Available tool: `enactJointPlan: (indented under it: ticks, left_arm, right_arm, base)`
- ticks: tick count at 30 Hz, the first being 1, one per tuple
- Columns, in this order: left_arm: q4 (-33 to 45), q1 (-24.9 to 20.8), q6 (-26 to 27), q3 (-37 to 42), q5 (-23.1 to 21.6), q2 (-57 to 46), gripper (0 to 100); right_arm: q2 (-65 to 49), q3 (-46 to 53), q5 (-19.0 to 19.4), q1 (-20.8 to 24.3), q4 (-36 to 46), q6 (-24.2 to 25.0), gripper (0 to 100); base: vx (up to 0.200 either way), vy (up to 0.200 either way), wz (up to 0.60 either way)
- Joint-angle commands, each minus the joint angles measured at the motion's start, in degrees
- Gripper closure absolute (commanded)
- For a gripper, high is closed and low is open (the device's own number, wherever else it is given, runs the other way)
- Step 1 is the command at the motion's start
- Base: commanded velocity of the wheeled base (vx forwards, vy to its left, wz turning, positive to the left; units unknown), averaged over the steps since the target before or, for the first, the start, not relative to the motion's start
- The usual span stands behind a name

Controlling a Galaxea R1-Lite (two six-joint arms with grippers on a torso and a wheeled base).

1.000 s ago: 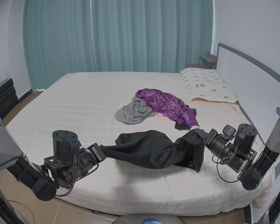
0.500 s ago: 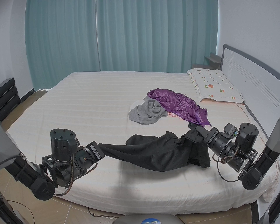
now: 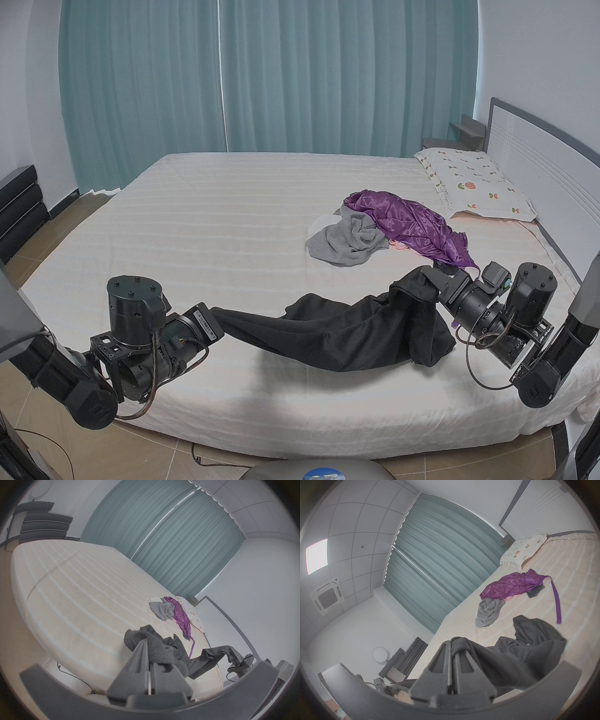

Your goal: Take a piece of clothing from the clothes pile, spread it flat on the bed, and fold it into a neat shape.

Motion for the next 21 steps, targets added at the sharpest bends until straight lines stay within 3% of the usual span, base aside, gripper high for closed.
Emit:
enactJointPlan:
  ticks: [1, 21]
  left_arm:
    - [0.0, 0.0, 0.0, 0.0, 0.0, 0.0, 100]
    - [0.0, 0.1, 0.0, 0.0, 0.1, -0.5, 100]
  right_arm:
    - [0.3, 0.0, 0.0, 0.1, 0.0, 0.0, 100]
    - [0.0, -0.3, 0.0, -0.2, -0.4, 0.1, 100]
  base:
    - [0.0, 0.2, 0.0]
    - [0.0, 0.2, 0.0]
